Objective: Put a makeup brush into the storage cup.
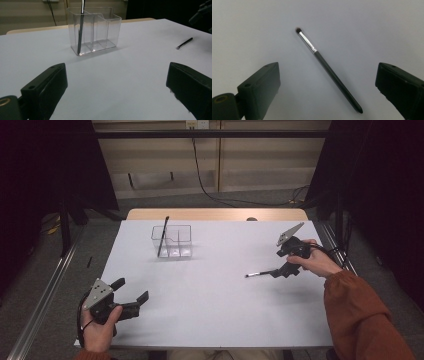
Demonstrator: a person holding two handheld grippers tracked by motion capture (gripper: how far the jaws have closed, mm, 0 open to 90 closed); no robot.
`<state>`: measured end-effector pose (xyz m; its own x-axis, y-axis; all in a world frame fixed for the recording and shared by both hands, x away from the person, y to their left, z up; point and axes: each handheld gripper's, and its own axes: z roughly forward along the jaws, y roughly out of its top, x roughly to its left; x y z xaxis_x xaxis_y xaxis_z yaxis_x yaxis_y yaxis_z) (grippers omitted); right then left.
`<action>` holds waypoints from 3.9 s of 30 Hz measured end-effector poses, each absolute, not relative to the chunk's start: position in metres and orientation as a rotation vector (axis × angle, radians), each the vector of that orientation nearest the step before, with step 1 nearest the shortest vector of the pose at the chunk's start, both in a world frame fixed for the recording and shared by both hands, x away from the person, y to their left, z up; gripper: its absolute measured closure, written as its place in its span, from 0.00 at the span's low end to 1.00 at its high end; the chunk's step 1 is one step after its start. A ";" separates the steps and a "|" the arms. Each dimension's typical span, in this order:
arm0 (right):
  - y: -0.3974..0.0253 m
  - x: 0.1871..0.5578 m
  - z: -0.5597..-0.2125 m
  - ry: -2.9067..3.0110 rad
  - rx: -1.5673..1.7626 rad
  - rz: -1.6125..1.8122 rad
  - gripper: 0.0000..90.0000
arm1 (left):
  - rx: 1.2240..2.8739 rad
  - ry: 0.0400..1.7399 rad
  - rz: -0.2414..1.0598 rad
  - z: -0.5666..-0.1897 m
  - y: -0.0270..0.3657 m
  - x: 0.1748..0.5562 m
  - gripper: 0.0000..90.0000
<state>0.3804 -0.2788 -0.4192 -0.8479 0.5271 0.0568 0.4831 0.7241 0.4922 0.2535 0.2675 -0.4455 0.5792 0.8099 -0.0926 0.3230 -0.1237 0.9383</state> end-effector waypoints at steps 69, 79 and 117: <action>-0.258 0.417 -0.450 3.105 0.618 0.105 0.85 | 1.721 0.965 0.548 -0.447 0.268 0.254 0.04; -0.256 0.416 -0.450 3.113 0.621 0.093 0.94 | 1.721 0.971 0.551 -0.447 0.269 0.254 0.05; -0.285 0.398 -0.431 2.831 1.010 0.708 0.94 | 1.740 0.958 0.574 -0.446 0.267 0.254 0.05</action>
